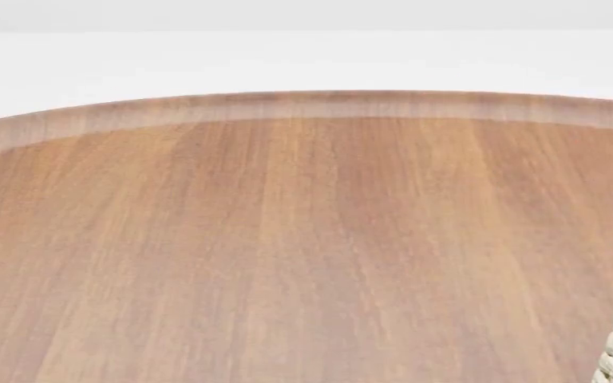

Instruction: Pick the milk and place it in the basket.

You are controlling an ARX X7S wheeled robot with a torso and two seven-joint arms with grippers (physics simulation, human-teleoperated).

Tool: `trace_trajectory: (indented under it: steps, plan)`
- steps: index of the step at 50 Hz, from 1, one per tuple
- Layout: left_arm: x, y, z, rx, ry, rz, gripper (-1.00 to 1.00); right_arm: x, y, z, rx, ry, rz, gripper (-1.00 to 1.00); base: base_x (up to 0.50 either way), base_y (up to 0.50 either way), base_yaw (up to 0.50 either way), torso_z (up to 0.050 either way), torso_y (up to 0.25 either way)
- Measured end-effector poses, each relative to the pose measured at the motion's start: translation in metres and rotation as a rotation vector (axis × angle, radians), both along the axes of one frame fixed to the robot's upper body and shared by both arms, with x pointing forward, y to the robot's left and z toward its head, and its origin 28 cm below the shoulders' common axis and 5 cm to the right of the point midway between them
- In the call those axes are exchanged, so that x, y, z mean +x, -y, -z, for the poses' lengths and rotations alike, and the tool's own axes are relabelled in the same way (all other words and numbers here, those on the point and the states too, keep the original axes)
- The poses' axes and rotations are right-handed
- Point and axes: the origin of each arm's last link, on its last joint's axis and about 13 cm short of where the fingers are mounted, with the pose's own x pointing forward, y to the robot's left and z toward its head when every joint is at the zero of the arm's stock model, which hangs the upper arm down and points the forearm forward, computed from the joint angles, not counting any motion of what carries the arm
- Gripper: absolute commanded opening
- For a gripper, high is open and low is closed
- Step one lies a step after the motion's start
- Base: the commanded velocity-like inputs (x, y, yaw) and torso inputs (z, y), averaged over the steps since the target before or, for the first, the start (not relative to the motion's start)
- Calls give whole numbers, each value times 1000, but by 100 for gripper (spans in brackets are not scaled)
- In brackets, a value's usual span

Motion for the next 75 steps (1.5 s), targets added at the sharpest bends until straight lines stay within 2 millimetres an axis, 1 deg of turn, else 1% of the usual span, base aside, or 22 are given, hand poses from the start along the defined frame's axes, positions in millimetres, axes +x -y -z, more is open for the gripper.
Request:
trace_trajectory:
  steps: [16, 24, 47, 66, 75]
  plan:
    - [-1, -1, 0, -1, 0, -2, 100, 13, 3, 12, 10, -131, -26, -100, 0, 0, 0, 1, 1]
    - [-1, -1, 0, -1, 2, -4, 100, 16, 5, 17, 30, -174, -28, -100, 0, 0, 0, 0, 1]
    - [-1, -1, 0, -5, 1, -4, 100, 14, 12, 35, 83, -253, 25, -100, 0, 0, 0, 0, 1]
    - [0, -2, 0, -8, -3, -8, 100, 10, 17, 43, 95, -256, 80, -100, 0, 0, 0, 1, 2]
    - [-1, -2, -1, 1, -4, -9, 100, 7, 19, 45, 94, -256, 102, -100, 1, 0, 0, 3, -189]
